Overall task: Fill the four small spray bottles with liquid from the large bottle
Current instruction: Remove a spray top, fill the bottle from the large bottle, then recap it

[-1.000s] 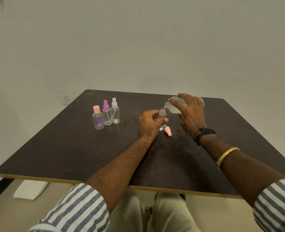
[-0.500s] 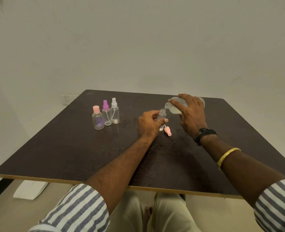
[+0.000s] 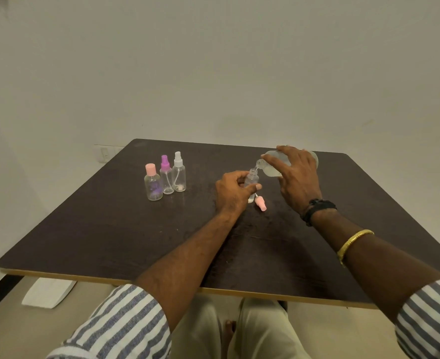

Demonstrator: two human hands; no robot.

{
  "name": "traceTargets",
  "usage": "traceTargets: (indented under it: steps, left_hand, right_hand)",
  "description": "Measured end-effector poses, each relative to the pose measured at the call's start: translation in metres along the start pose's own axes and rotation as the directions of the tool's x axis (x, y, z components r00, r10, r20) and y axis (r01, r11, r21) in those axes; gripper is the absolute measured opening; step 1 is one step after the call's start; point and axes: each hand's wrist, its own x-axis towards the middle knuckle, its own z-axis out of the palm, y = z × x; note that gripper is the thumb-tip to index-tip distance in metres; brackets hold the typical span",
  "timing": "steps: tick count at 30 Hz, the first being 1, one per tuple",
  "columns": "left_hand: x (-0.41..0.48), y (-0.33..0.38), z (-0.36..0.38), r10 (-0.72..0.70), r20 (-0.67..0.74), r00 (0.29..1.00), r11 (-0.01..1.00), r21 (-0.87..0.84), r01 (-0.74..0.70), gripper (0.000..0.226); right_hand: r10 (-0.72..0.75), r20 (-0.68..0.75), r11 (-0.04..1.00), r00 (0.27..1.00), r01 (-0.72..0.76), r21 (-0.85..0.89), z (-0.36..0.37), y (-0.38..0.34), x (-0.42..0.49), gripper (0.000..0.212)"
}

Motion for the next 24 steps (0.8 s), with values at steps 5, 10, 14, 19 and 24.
traceTargets:
  steps: [5,10,14,19,24]
  left_hand:
    - [-0.0015,0.0000,-0.0008,0.004,-0.004,1.000,1.000,0.000,-0.004,0.039]
    - [-0.0027,0.0006,-0.0021,0.000,-0.006,1.000,1.000,0.000,0.000,0.038]
    - [-0.0037,0.0016,-0.0026,0.000,0.004,1.000,1.000,-0.005,0.000,0.036]
    - [-0.0040,0.0032,-0.0028,-0.008,-0.001,1.000,1.000,-0.018,0.008,0.035]
    - [-0.0042,0.0034,-0.0022,0.000,-0.006,1.000,1.000,-0.027,0.000,0.038]
  right_hand:
    - [-0.007,-0.003,1.000,1.000,0.007,-0.001,-0.0008,-0.0002,0.0006,0.075]
    - [-0.012,-0.007,1.000,1.000,0.012,0.002,-0.0020,-0.0012,-0.0005,0.074]
    - [-0.015,0.003,1.000,1.000,0.015,-0.010,-0.0031,-0.0017,-0.0020,0.077]
    - [-0.014,0.006,1.000,1.000,0.014,0.001,-0.0033,-0.0019,-0.0031,0.074]
    - [-0.004,0.030,1.000,1.000,0.004,0.026,-0.0018,-0.0022,-0.0047,0.074]
